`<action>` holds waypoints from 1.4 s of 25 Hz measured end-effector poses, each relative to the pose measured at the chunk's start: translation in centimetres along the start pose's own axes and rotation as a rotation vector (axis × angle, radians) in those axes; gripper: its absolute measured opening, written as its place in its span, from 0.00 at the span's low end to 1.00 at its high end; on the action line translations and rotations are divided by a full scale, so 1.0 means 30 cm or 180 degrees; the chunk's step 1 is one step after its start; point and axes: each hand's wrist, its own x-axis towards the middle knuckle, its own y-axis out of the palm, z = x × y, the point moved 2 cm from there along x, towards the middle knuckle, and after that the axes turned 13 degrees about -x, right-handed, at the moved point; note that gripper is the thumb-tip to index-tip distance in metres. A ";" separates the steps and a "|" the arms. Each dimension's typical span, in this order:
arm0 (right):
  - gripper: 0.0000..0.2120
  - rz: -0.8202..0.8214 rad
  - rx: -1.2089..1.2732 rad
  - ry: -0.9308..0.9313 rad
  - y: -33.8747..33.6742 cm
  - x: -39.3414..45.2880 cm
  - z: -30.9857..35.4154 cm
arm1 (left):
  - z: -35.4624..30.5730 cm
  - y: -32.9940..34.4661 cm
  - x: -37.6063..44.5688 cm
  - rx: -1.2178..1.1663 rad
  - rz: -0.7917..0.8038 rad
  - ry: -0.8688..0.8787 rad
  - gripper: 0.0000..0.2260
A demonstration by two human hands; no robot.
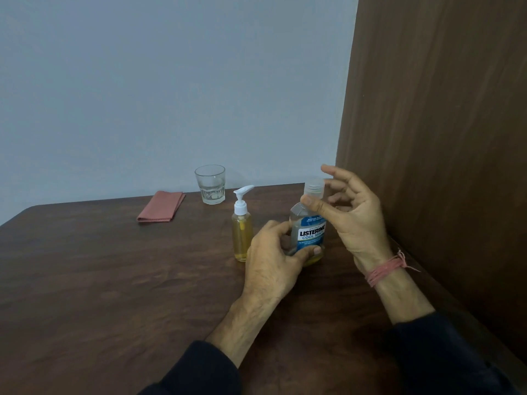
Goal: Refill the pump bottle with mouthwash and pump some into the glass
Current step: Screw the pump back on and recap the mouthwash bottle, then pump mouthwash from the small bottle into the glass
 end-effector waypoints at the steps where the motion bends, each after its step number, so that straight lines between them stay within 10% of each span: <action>1: 0.34 0.0302 0.0030 0.0136 -0.013 0.008 -0.029 | 0.000 -0.005 0.003 0.0059 -0.0065 -0.0023 0.27; 6: 0.28 0.1059 0.0017 0.0752 -0.055 -0.004 -0.149 | 0.004 -0.003 0.011 -0.0020 -0.0290 -0.0206 0.28; 15: 0.19 0.0382 0.0108 0.1203 -0.065 0.005 -0.195 | -0.021 0.109 0.156 -0.0233 -0.0053 -0.0483 0.29; 26: 0.40 -0.0291 -0.0030 0.0978 -0.087 0.030 -0.148 | -0.020 0.050 0.075 -0.0854 0.0219 -0.0782 0.47; 35: 0.13 -0.0347 0.0027 -0.0617 0.082 -0.083 0.084 | -0.008 -0.300 -0.165 -0.0185 -0.0803 -0.0166 0.18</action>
